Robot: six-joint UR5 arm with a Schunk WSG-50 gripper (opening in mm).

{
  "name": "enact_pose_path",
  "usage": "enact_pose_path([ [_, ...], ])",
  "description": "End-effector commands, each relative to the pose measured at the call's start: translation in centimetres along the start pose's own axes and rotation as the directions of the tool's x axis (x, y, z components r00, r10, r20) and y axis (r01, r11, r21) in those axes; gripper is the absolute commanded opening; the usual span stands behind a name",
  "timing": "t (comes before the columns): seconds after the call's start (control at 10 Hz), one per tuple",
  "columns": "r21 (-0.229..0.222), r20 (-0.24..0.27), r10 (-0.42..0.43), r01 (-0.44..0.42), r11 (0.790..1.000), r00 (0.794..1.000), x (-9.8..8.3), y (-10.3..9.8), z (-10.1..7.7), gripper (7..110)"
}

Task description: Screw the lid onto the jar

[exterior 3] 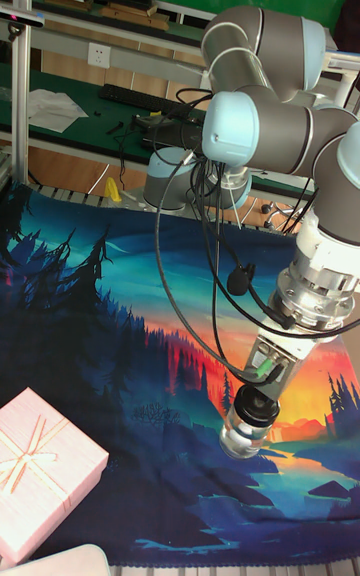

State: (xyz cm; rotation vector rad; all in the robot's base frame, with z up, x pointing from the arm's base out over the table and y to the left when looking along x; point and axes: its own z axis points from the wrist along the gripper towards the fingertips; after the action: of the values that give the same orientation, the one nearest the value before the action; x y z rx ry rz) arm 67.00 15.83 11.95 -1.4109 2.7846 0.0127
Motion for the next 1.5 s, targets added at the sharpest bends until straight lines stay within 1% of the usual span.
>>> enact_pose_path([
  [0.0,-0.012,0.022,-0.056,0.057,0.998,0.998,-0.1,0.4,0.1,22],
  [0.2,0.005,0.006,-0.051,0.051,0.999,0.999,0.3,0.0,-0.4,22],
  [0.3,0.009,0.009,-0.035,0.035,0.999,0.999,0.2,-0.1,-0.4,22],
  [0.5,0.014,0.009,0.000,0.000,1.000,1.000,0.2,-0.1,0.0,22],
  [0.6,0.020,0.007,0.036,-0.037,0.999,0.999,0.2,-0.2,0.2,22],
  [0.7,0.026,-0.004,0.061,-0.061,0.998,0.998,0.4,-0.3,0.1,22],
  [0.8,0.042,-0.033,0.085,-0.084,0.996,0.996,0.7,-0.4,-0.3,22],
  [0.9,0.054,-0.052,0.116,-0.113,0.992,0.992,0.6,-0.3,-0.8,22],
  [1.0,0.060,-0.060,0.159,-0.156,0.986,0.985,0.2,-0.1,-1.1,22],
  [1.2,0.032,-0.028,0.216,-0.215,0.976,0.976,-0.4,0.2,-0.2,22],
  [1.3,0.039,-0.031,0.237,-0.235,0.971,0.971,-0.1,-0.1,0.1,22],
  [1.4,0.036,-0.028,0.240,-0.239,0.970,0.970,-0.1,-0.5,0.1,22],
])
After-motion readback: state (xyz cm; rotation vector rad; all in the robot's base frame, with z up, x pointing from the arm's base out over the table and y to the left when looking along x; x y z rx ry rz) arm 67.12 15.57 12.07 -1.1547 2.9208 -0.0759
